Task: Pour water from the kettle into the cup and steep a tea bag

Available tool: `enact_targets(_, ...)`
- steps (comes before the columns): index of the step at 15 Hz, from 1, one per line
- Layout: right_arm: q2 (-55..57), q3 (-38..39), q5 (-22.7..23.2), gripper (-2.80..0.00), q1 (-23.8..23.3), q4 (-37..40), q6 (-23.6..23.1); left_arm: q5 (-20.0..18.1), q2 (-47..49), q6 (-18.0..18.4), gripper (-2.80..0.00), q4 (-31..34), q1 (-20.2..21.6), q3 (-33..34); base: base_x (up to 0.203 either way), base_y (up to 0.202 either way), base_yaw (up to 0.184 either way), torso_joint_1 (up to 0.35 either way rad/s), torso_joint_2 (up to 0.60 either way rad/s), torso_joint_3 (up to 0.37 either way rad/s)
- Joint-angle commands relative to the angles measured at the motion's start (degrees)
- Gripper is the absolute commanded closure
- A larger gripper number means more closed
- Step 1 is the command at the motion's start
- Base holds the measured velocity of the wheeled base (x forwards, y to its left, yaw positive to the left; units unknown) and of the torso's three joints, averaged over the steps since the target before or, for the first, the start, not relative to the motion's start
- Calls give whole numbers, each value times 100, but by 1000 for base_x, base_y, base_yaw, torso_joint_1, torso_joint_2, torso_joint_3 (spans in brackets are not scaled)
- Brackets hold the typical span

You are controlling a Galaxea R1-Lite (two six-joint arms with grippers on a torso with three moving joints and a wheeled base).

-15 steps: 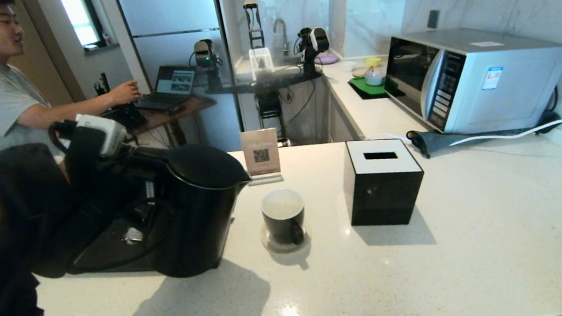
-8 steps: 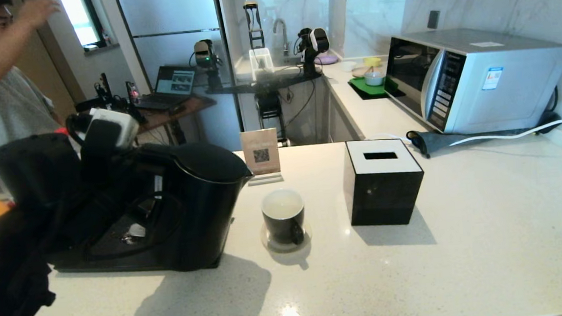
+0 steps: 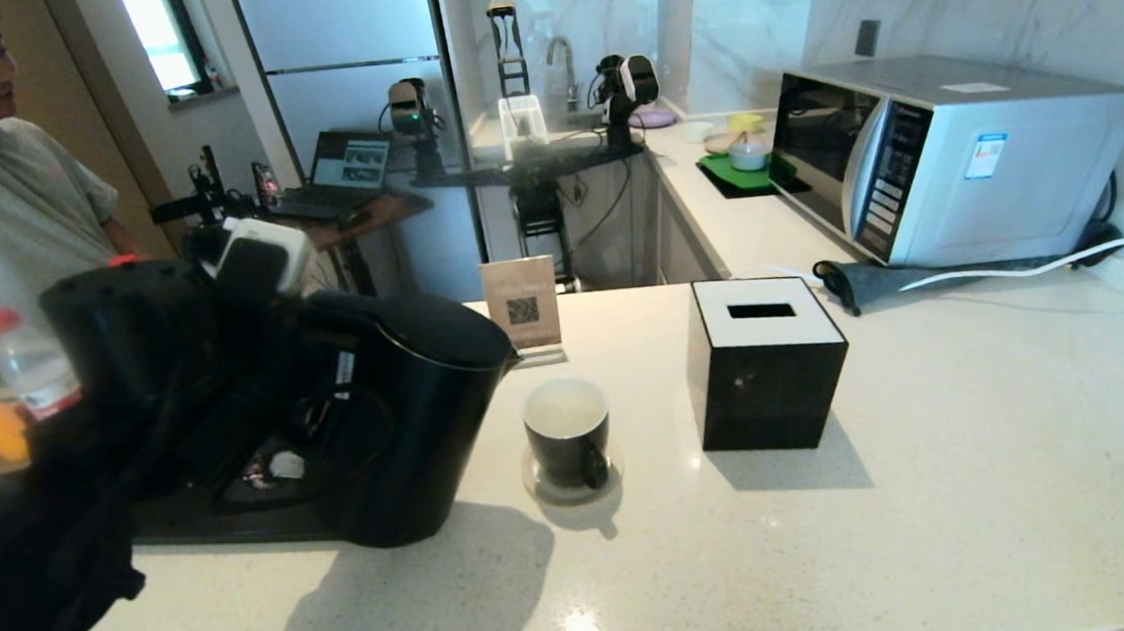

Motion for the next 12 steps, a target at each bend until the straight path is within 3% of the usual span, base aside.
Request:
enact_targets(1,0,0,4,0,1,-1,-3,97,162,37,0,-28,-65,-129,0,0,0,0,0,0)
enact_targets(12,0,0,4,0,1,-1,-3,253,376,165,0,779,-165,-657,0,0,0,0,0,0)
